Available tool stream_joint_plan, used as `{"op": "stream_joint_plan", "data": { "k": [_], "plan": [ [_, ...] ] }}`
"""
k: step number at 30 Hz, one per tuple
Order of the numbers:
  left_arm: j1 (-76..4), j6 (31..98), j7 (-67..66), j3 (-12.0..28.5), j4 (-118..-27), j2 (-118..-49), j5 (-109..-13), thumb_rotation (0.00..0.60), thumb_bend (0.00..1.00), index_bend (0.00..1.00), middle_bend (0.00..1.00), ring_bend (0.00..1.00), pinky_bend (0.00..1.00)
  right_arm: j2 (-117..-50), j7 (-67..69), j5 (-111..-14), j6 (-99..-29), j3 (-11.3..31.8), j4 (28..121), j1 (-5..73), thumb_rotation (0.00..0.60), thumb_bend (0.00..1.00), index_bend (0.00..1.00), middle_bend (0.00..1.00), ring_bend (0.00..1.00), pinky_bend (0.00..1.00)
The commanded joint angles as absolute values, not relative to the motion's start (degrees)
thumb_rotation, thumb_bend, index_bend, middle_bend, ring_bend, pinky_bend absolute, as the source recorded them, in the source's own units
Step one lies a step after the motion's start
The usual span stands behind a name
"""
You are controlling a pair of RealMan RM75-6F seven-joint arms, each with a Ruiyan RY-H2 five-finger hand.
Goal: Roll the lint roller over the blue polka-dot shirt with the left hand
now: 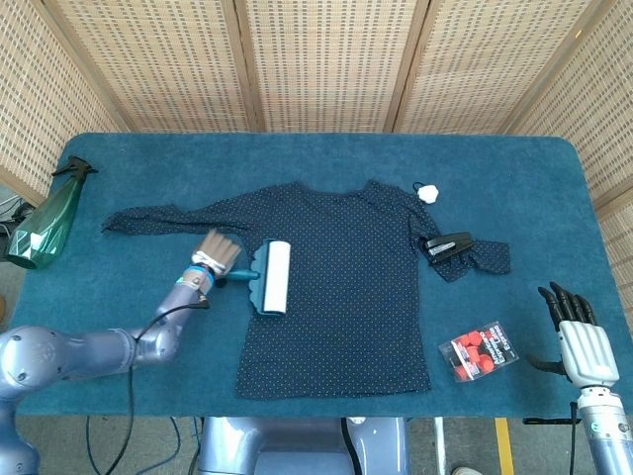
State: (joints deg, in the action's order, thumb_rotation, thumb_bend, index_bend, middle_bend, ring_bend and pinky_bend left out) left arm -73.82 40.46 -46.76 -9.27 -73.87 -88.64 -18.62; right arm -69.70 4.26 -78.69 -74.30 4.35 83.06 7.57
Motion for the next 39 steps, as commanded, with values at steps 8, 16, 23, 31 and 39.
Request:
{"op": "stream_joint_plan", "data": {
  "k": [8,16,23,31,39],
  "plan": [
    [-70.5,40.1,-43.9,-10.6,-75.1,-85.6,-23.8,0.600,0.36,0.85,0.95,0.81,0.72,-69.8,3.7,-78.8,-74.3,4.2,83.5,7.6,0.600,0.10,0.00,0.00,0.00,0.00],
    [-71.4,39.8,-44.6,-9.3,-75.0,-87.0,-22.0,0.600,0.36,0.85,0.95,0.81,0.72,-69.6,3.9,-78.9,-74.2,4.0,83.7,7.6,0.600,0.10,0.00,0.00,0.00,0.00],
    [-74.5,40.3,-47.7,-8.2,-75.5,-88.9,-17.8,0.600,0.36,0.85,0.95,0.81,0.72,-69.4,4.6,-78.6,-74.2,4.3,83.5,7.6,0.600,0.10,0.00,0.00,0.00,0.00],
    [-79.9,42.0,-52.0,-5.1,-75.7,-91.7,-12.6,0.600,0.37,0.85,0.95,0.81,0.72,-69.3,5.6,-78.0,-73.6,4.5,83.0,7.6,0.600,0.10,0.00,0.00,0.00,0.00],
    [-84.5,42.3,-56.6,-3.4,-73.6,-95.2,-4.9,0.600,0.37,0.85,0.95,0.81,0.72,-69.0,6.9,-77.5,-73.0,4.6,82.6,7.7,0.600,0.10,0.00,0.00,0.00,0.00]
  ]
}}
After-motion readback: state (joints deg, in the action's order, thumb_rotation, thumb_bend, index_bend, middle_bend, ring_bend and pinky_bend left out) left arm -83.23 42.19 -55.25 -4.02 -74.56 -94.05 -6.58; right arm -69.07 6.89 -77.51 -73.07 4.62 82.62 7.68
